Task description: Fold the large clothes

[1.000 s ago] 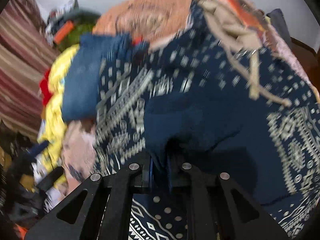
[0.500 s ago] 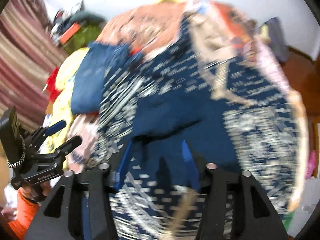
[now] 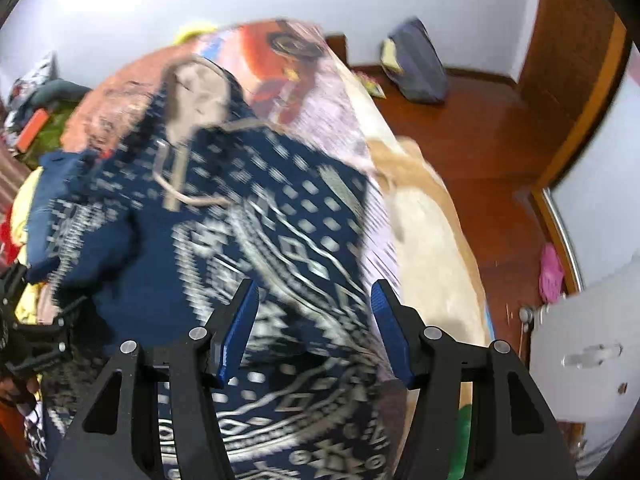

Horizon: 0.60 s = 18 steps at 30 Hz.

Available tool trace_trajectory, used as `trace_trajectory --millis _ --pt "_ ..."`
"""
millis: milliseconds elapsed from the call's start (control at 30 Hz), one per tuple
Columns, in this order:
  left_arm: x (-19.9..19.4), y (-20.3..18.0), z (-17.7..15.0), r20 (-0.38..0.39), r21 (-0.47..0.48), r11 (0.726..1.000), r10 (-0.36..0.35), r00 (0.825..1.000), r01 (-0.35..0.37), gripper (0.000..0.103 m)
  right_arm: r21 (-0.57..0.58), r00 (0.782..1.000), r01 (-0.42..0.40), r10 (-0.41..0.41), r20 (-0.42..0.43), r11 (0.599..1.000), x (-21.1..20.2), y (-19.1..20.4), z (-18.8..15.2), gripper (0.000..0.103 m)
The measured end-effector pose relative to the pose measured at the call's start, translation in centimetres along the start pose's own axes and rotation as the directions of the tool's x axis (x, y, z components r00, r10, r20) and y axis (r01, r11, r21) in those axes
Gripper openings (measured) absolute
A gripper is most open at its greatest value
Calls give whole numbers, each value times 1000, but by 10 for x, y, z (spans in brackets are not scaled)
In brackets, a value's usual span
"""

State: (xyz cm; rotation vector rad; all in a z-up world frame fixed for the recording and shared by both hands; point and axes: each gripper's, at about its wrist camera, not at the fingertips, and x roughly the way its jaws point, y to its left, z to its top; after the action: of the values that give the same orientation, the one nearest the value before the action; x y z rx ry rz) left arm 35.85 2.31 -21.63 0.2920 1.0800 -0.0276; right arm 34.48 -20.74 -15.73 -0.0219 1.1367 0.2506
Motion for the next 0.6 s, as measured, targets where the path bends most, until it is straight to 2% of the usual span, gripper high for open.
trace_trajectory --millis 67,133,200,233,267,300,367,467,533,600 --pt "15 -2 4 -21 16 1000 18 1000 -18 76 22 999 6 -5 -47 1000 19 -11 -6 55" --pt "19 3 8 -3 1 1000 2 1000 -2 71 45 996 4 0 -84 999 35 -18 -12 55" --pt "17 13 13 4 -32 999 -7 1000 7 42 69 997 -24 29 -71 997 40 -22 -17 59" --pt "16 18 14 5 -50 999 0 1000 1 33 70 998 -33 37 -59 997 39 -22 -18 63" --pt "17 20 16 6 -61 998 4 1000 -4 17 63 997 -39 43 -58 997 39 -21 -18 64" --pt "15 28 15 11 -80 997 6 1000 -5 9 57 998 -37 41 -56 998 40 -20 -18 65" --pt "7 46 12 32 -144 990 3 999 1 8 38 999 -21 22 -45 999 39 -15 -19 65" --pt "-16 80 3 93 -268 961 -52 994 76 8 7 1000 -5 5 -30 1000 38 -11 -21 65" --pt "-33 98 -9 133 -317 941 -76 988 115 8 8 1000 -10 10 -26 1000 40 -14 -22 66" --pt "-40 109 -21 140 -348 928 -86 986 130 8 16 1000 -17 17 -23 1000 40 -15 -24 66"
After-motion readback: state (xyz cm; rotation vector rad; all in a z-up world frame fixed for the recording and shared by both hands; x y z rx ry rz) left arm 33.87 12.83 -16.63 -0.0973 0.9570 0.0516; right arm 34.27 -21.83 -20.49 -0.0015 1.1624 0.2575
